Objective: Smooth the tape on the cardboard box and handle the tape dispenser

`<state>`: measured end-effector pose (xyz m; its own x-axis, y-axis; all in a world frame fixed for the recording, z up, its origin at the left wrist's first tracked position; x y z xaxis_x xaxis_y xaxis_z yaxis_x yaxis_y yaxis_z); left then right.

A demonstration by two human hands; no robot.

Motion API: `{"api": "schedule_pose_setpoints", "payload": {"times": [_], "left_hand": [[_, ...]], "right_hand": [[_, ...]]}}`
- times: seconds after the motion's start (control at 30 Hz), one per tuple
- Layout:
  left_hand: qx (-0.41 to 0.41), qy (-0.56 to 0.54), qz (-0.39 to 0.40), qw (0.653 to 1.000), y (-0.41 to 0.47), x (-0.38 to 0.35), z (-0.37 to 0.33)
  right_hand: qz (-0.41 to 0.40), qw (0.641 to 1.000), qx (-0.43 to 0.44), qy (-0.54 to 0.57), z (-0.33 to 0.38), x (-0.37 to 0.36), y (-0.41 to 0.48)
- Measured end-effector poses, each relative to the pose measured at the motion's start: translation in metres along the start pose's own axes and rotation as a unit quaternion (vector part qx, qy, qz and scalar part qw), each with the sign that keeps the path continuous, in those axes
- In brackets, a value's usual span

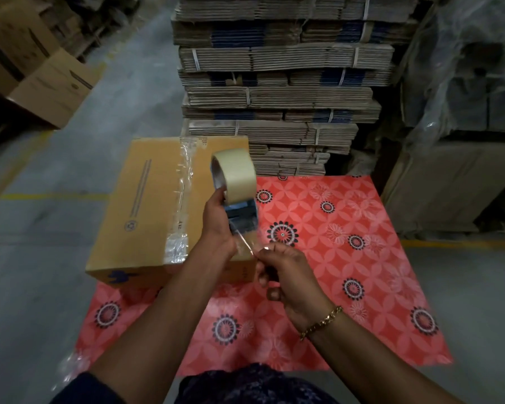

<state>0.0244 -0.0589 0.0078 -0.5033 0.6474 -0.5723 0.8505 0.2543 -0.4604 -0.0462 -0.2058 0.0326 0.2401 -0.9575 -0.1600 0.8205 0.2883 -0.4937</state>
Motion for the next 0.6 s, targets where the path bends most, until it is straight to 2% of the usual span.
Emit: {"api": "schedule_pose_setpoints", "payload": {"times": [0.13, 0.33, 0.53, 0.57, 0.6], "left_hand": [[0.02, -0.007, -0.017, 1.0, 0.019, 0.021, -0.002], [0.103, 0.164, -0.035, 0.98, 0.028, 0.051, 0.007], [-0.007, 0.381, -0.037, 0.924, 0.051, 0.072, 0.006], [-0.037, 0.421, -0.035, 0.906, 0.054, 0.074, 0.005], [-0.076, 0.484, -0.04, 0.871, 0.055, 0.077, 0.003]], "right_hand": [[0.018, 1.0, -0.012, -0.01, -0.013, -0.001, -0.001], [0.008, 0.997, -0.065, -0.036, -0.042, 0.001, 0.009], [-0.003, 0.991, -0.13, 0.0, -0.07, 0.004, 0.016], [-0.003, 0.991, -0.135, 0.007, -0.073, 0.004, 0.017], [-0.003, 0.99, -0.138, 0.012, -0.074, 0.003, 0.018]]}}
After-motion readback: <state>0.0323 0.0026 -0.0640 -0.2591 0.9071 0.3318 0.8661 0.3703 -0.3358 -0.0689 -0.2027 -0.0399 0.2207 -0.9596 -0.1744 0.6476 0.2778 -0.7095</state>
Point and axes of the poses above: each hand's wrist, its own y-axis towards the middle knuckle, its own x-axis out of the back of the hand, z = x × y, the point moved 1 cm from there along y, towards the middle knuckle, and after that the axes turned 3 degrees about -y, right-handed, at the moved point
